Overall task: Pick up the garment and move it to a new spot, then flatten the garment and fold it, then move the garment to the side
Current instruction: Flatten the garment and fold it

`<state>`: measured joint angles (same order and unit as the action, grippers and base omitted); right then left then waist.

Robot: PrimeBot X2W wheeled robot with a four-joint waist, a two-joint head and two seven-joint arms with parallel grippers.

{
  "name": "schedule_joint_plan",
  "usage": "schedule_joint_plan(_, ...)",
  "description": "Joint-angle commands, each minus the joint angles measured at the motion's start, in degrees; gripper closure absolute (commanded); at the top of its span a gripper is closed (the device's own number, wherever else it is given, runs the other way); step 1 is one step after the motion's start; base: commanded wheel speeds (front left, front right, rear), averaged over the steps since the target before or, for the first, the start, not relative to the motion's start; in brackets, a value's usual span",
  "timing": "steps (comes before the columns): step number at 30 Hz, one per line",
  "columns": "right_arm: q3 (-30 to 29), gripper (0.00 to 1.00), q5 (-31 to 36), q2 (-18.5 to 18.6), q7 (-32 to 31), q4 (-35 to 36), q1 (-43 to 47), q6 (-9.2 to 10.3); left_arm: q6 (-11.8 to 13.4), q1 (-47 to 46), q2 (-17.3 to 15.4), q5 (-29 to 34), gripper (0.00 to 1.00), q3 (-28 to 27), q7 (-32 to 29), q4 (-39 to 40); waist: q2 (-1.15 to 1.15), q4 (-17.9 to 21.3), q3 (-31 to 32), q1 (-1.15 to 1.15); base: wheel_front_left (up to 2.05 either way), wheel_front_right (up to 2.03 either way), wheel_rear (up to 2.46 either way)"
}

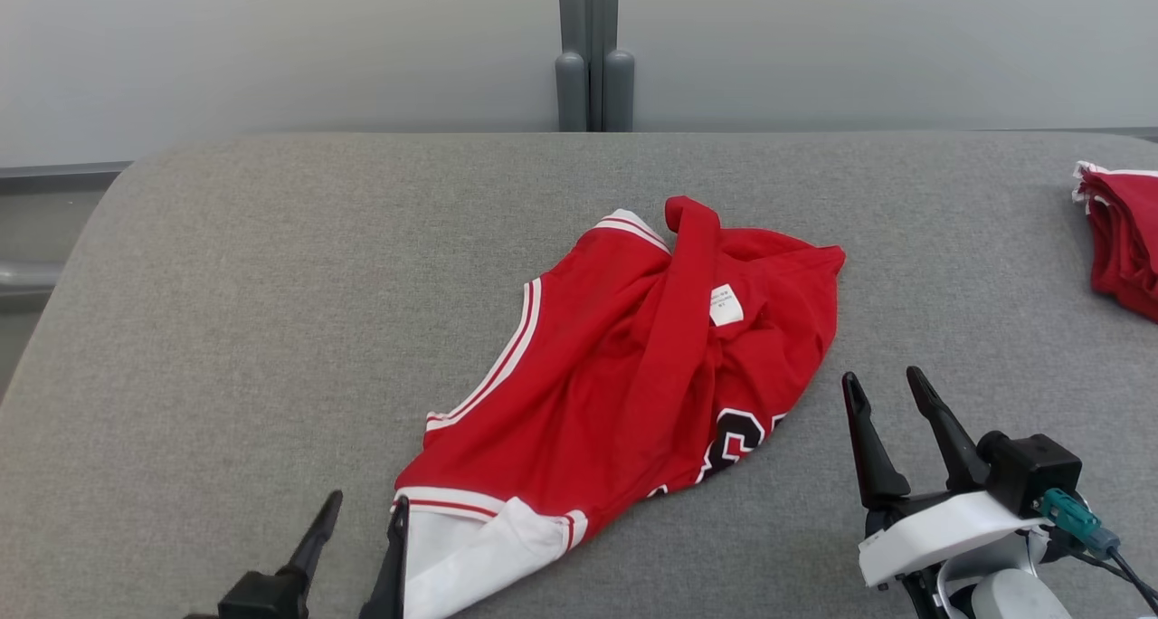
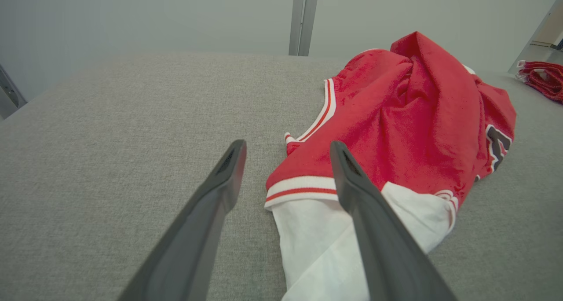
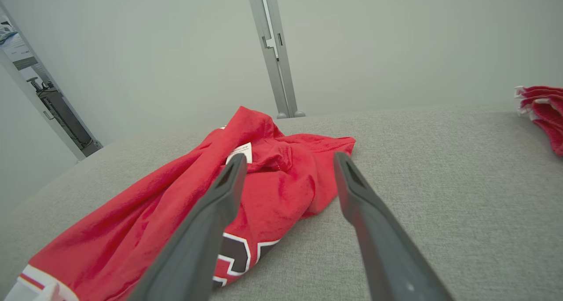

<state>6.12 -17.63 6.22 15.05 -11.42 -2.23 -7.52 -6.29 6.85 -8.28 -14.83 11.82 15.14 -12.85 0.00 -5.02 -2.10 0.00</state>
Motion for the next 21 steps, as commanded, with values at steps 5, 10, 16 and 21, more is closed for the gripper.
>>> schedule_joint_plan(5, -0.3, 0.00, -0.1, 0.3, 0.2, -1.0, 0.7, 0.07, 1.1, -1.8, 2.5, 2.6, 0.00, -5.7, 0.0, 6.0, 0.00, 0.0, 1.1, 0.00, 0.00, 0.00, 0.00)
schedule_joint_plan(10, -0.5, 0.00, 0.1, 0.4, 0.2, -2.6, 0.2, 0.07, 1.3, -1.8, 4.1, 4.4, 0.00, -9.2, 0.0, 8.9, 0.00, -0.1, 1.5, 0.00, 0.00, 0.00, 0.00)
schedule_joint_plan(16, 1.0, 0.00, 0.8, 1.1, 0.2, -5.4, -2.7, 0.07, 0.5, -2.5, 4.8, 5.9, 0.00, -11.6, 0.0, 8.8, 0.00, -0.5, 1.6, 0.00, 0.00, 0.00, 0.00)
schedule_joint_plan(21, 3.8, 0.00, 1.0, 2.8, 0.2, -10.5, -9.1, 0.07, -0.2, -3.5, 5.0, 6.6, 0.00, -11.7, 0.0, 8.1, 0.00, -1.9, 0.6, 0.00, 0.00, 0.00, 0.00)
